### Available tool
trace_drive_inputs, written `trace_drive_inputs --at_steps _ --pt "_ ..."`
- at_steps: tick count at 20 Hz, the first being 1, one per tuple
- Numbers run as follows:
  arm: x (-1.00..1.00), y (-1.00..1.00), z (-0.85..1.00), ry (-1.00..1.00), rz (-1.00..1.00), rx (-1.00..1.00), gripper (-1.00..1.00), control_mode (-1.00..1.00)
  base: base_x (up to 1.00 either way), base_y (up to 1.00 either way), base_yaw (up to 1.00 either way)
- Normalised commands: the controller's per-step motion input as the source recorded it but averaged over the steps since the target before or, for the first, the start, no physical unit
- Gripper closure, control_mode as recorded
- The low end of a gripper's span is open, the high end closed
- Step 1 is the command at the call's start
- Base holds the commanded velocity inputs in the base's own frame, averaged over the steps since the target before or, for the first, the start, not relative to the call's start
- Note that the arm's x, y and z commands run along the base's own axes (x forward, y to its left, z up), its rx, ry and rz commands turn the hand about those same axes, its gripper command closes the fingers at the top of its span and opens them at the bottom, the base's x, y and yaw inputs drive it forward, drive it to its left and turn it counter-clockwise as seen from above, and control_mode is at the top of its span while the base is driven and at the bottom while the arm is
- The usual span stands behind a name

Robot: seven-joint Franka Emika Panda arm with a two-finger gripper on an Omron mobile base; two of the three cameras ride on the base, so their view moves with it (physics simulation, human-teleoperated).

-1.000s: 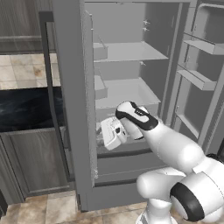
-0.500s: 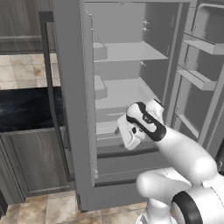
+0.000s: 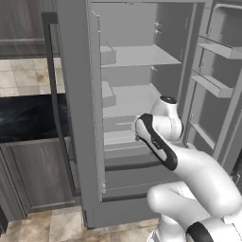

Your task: Place one of the steaks on the plate and the other in the bowl. Then place the bowl in the fridge.

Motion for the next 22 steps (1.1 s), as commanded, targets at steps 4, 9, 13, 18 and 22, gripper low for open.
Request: trace_drive_inputs --at_steps 4,9,13,18,22 --pt "-0.25 -0.46 0.58 0.0 0.67 -0.53 -1.0 -1.0 0.0 0.0 0.0" --pt "-0.87 -0.48 0.09 -0.1 0.61 -0.21 -1.0 -1.0 0.0 0.0 0.0" --pt "-0.65 -0.46 0.18 -0.01 0.59 -0.06 -1.0 -1.0 0.0 0.0 0.0" --pt "-0.25 -0.12 0.08 0.02 0.47 -0.02 -1.0 -1.0 0.0 0.0 0.0" --pt "-0.02 0.0 -0.06 0.01 0.01 0.0 -1.0 -1.0 0.0 0.0 0.0"
